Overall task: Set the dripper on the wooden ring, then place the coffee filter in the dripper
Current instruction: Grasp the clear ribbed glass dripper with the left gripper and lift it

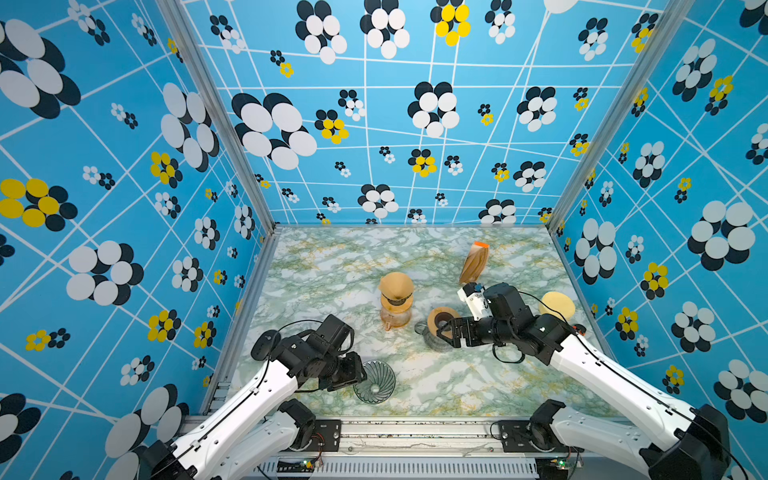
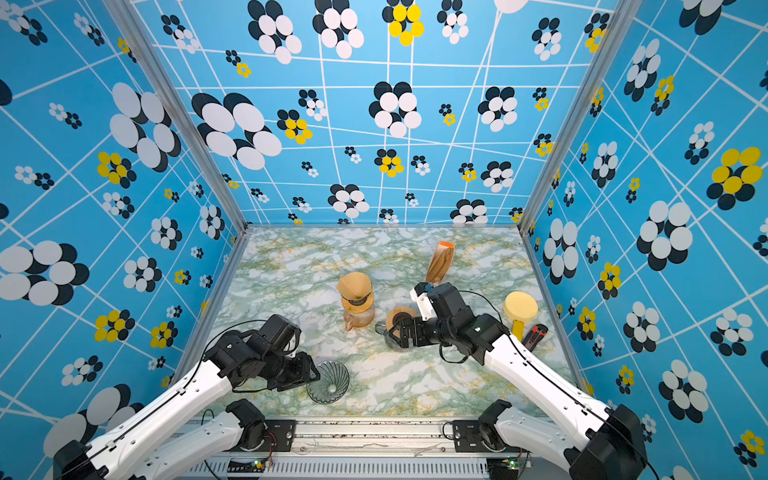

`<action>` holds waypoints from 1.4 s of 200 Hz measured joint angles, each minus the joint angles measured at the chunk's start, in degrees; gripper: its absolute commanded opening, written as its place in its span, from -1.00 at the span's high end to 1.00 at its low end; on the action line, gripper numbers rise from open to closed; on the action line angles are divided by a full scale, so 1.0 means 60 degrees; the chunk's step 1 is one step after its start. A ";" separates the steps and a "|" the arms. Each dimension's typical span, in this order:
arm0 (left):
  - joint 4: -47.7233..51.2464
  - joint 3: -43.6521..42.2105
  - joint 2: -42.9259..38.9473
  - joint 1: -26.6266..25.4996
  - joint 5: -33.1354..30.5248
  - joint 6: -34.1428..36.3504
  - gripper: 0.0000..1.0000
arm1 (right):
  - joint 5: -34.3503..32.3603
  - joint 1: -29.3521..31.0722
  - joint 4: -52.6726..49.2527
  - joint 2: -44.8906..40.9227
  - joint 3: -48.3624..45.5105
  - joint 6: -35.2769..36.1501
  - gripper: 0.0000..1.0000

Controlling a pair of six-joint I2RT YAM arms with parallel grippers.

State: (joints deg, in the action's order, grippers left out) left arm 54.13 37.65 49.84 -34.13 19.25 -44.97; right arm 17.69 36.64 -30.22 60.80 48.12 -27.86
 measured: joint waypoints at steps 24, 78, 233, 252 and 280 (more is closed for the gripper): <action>-0.0076 -0.0084 0.0051 0.0018 0.0087 0.0000 0.11 | 0.0004 0.0000 0.0025 0.0004 0.0000 -0.0047 -0.99; -0.0441 -0.0251 0.0058 0.0069 0.0270 -0.0080 0.33 | 0.0073 0.0000 0.0106 0.0000 -0.0146 -0.0215 -0.99; -0.1406 -0.0681 0.0474 0.0069 0.0408 -0.0262 0.63 | 0.0073 0.0000 0.0135 0.0011 -0.0149 -0.0255 -0.99; -0.1490 -0.0754 0.0477 0.0069 0.0408 -0.0266 0.65 | 0.0073 0.0000 0.0135 0.0055 -0.0149 -0.0255 -0.99; -0.1559 -0.0790 0.0477 0.0069 0.0408 -0.0310 0.72 | 0.0069 0.0000 0.0135 0.0098 -0.0149 -0.0255 -0.99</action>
State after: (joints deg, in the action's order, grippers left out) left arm 44.77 32.91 52.71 -33.71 21.69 -46.83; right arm 18.11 36.64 -29.41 61.39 47.22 -29.39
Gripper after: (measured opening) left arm 0.151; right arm 0.995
